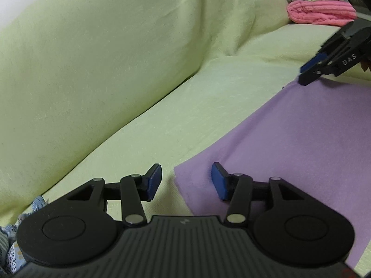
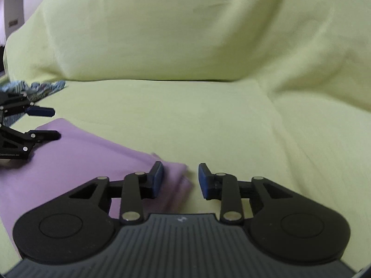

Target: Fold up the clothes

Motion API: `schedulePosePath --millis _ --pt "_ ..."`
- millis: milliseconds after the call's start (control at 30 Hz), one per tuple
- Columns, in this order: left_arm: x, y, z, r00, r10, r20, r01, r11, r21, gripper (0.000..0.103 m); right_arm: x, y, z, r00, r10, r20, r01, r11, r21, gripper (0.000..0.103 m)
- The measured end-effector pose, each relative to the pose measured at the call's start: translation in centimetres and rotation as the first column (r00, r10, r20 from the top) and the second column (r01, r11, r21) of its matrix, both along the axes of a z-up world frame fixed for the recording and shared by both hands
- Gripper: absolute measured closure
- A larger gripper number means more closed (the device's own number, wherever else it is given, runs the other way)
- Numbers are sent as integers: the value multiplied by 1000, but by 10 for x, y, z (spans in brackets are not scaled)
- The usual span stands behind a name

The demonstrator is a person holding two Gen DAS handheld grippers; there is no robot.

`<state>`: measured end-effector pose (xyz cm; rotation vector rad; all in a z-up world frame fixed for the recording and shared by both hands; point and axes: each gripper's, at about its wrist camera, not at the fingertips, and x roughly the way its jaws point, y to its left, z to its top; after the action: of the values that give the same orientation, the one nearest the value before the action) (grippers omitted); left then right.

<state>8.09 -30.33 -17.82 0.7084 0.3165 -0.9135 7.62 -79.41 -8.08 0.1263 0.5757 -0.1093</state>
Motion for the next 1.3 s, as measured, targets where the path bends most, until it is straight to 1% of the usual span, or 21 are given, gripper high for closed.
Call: schedulePosePath --millis 67,167,200,267,367,467,533,567,600,667,733,767,833,967,1067,1167,1300 --pt "2 0 1 1000 3 13 -3 1000 15 48 -9 2 6 1000 -25 1 25 1000 -16 76" --pt "0 6 9 998 40 41 -41 999 33 49 -26 12 16 999 -44 17 44 999 -14 76" --pt "-11 18 12 997 60 55 -62 997 39 49 -32 15 19 999 -47 25 47 999 -11 76" --pt "-24 29 19 995 81 53 -82 996 22 49 -47 25 23 998 -40 45 40 999 1 76" --pt "-51 31 22 999 31 43 -32 999 13 49 -65 47 26 998 0 57 0 1000 12 76" --pt "-70 25 11 996 -24 80 18 997 71 49 -64 72 20 997 75 32 -75 997 2 78" --pt "-73 27 1 992 -42 115 31 995 100 49 -62 85 11 994 111 -3 -111 993 -31 80" --pt "-73 29 -2 989 -50 140 35 994 107 49 -64 86 6 993 119 -5 -119 992 -52 80" --pt "-71 33 -3 988 -48 150 31 993 114 49 -67 83 3 993 117 7 -116 992 -49 80" --pt "-66 43 -3 988 -36 151 17 992 124 49 -74 73 4 995 96 1 -96 995 -15 80" --pt "-65 47 1 989 -21 146 1 990 139 49 -81 68 6 997 74 -22 -74 997 -20 80" --pt "-67 48 3 988 -16 152 -6 989 148 49 -85 66 7 998 56 -35 -57 998 -28 78" --pt "-73 50 7 985 -7 172 -22 986 164 49 -95 63 11 998 17 -54 -19 999 -38 78" --pt "-98 49 15 981 -47 186 19 989 148 49 -111 67 21 999 -17 -38 15 998 -63 78" --pt "-117 38 16 978 -112 177 86 985 149 49 -102 60 22 999 -20 -25 20 1000 -16 78" --pt "-125 24 12 973 -154 174 126 979 162 49 -78 43 23 999 -32 7 31 998 52 78" --pt "-122 11 10 975 -151 160 128 981 146 49 -40 18 16 998 -47 35 42 991 128 78"
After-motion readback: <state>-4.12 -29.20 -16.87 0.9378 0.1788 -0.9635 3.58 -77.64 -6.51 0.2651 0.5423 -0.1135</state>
